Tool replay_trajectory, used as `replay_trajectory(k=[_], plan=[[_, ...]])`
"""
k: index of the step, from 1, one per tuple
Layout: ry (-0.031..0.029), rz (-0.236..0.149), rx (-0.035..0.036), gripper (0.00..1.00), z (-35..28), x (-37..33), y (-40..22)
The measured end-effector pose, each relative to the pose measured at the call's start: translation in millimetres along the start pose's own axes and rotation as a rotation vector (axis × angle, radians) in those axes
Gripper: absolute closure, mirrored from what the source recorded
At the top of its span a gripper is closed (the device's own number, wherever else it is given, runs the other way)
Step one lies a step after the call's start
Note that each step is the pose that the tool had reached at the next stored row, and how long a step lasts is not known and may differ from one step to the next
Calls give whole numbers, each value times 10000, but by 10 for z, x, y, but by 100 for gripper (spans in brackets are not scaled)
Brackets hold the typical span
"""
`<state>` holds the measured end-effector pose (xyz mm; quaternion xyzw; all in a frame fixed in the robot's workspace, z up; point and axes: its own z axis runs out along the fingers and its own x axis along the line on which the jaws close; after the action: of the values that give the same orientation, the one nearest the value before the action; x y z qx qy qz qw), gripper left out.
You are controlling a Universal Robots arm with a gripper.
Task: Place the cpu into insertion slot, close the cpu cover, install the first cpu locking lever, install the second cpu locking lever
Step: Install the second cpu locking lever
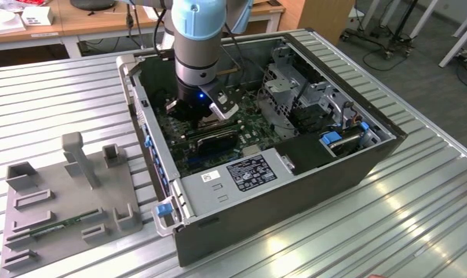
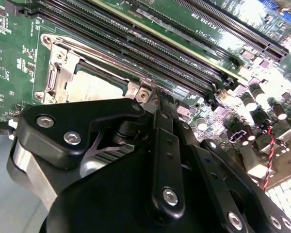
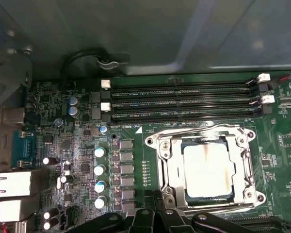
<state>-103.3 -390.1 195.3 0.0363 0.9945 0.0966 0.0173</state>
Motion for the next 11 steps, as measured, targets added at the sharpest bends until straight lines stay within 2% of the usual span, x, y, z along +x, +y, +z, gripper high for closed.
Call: replay_trajectory(k=[7, 11], plan=[[3, -1, -12, 89, 20, 0, -2], [-2, 1, 27, 89, 25, 1, 0]])
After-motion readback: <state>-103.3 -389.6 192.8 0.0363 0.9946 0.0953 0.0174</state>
